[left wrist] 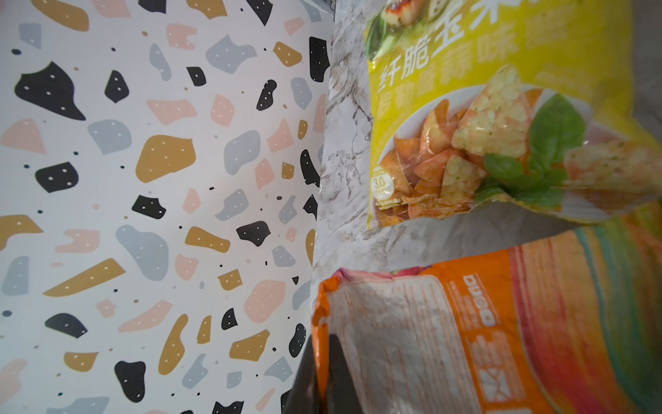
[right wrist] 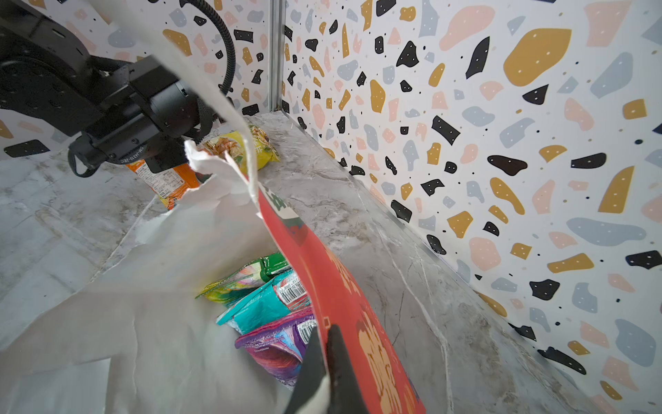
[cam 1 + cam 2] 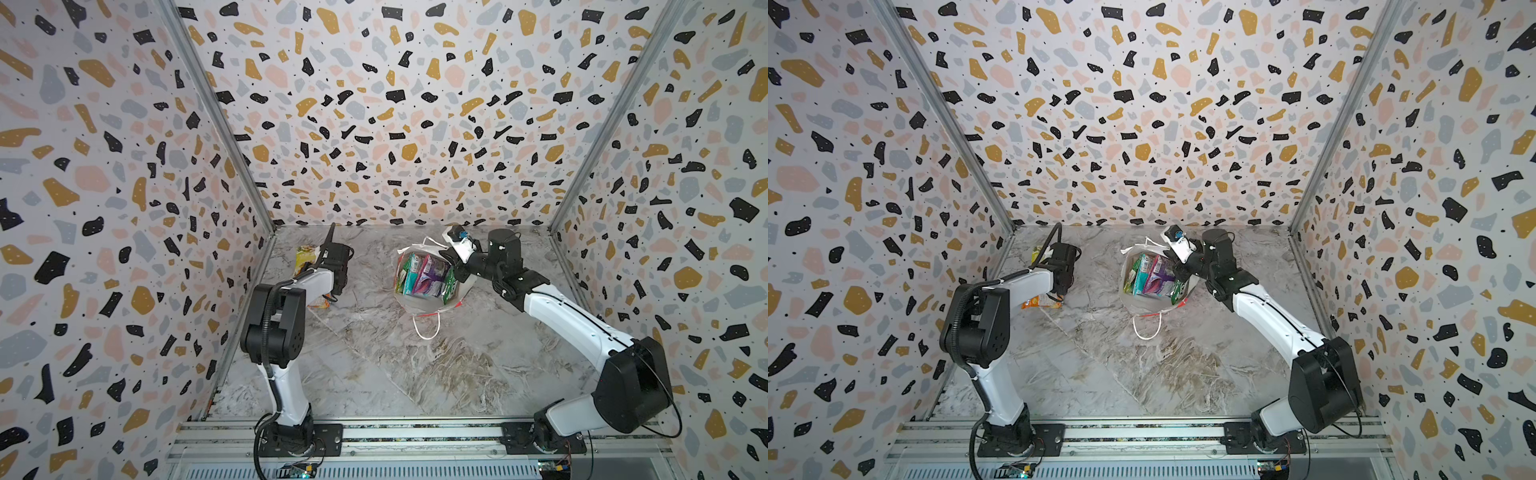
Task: Take the snacks out of the paper bag
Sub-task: Place the snack at the top-left of the table.
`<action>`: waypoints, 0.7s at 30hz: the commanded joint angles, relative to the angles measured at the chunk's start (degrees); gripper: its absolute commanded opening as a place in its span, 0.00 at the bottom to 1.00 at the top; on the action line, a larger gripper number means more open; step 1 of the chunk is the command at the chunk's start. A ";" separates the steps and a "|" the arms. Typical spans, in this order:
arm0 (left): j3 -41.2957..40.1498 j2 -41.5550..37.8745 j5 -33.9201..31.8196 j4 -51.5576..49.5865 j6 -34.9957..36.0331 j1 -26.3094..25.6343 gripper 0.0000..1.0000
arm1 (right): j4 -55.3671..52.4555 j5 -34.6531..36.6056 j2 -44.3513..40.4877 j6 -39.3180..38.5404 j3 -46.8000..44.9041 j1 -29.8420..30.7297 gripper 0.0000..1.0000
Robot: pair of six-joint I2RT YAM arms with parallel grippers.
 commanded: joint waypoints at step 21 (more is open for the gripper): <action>-3.13 -14.08 26.58 7.69 -13.04 -1.64 0.38 | 1.12 0.61 -2.07 0.69 -0.35 -0.56 0.00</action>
